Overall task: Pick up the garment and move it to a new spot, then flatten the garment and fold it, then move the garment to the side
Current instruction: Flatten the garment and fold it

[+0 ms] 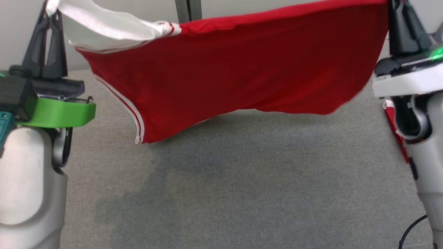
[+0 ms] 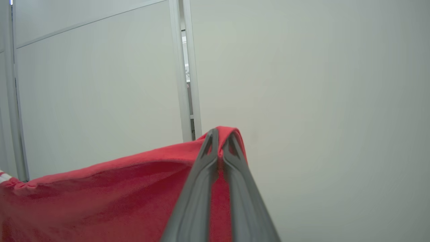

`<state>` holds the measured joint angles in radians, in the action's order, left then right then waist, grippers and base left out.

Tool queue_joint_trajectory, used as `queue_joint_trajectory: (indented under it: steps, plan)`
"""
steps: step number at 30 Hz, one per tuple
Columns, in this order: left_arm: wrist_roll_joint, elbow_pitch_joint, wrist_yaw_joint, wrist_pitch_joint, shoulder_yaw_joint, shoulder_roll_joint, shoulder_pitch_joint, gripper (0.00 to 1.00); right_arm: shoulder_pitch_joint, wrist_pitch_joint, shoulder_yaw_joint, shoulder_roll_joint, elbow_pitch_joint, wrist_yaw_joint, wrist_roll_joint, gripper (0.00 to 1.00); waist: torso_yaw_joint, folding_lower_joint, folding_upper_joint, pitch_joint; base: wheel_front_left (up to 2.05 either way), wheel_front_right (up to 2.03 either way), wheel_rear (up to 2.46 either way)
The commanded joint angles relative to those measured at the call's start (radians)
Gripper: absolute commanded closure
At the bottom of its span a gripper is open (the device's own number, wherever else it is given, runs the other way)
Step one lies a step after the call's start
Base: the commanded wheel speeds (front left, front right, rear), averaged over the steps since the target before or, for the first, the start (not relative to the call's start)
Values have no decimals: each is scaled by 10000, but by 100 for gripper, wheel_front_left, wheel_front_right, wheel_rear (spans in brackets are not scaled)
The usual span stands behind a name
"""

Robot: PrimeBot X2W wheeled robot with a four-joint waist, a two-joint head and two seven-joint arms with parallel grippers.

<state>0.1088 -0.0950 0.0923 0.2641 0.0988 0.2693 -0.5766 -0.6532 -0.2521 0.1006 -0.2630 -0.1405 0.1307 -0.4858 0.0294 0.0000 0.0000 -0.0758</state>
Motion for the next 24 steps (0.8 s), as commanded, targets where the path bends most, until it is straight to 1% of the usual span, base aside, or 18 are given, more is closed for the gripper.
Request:
queue_joint_trajectory:
  steps: [1,5,9,10,15,17,20,23,24]
  plan:
    - [-139,52,73,-5,26,253,-345,100,-379,148,-52,-229,184,-2,-108,100,-129,0,0,245,0,0,0]
    - [-112,-3,209,-250,126,784,-1283,100,-1426,746,-38,-766,468,-2,-57,100,-200,0,0,237,0,0,0]
    - [17,-15,270,-625,188,1001,-2219,100,-2436,1247,-43,-1086,265,-2,-51,100,-311,0,0,-91,0,0,0]
    - [148,-73,282,-731,194,940,-2413,100,-2654,1345,-31,-1133,161,-2,-24,100,-334,0,0,-200,0,0,0]
    - [154,-678,294,-1026,480,941,-3489,100,-3799,1554,209,-1165,-670,-2,256,100,-405,0,0,-1044,0,0,0]
    - [152,-1003,296,-974,563,910,-3924,100,-4274,1584,303,-1186,-991,-4,426,100,-434,0,0,-1464,0,0,0]
    - [-65,-1902,276,-683,690,959,-4888,100,-5166,1457,520,-1049,-1873,-2,836,100,-425,0,0,-2241,0,0,0]
    - [-310,-2648,141,-479,745,972,-5765,100,-5968,1211,719,-925,-2573,-4,1259,100,-362,0,0,-2825,0,0,0]
    - [-408,-2970,48,-372,743,1003,-6291,100,-6451,1033,804,-859,-2915,-4,1518,100,-334,0,0,-3116,0,0,0]
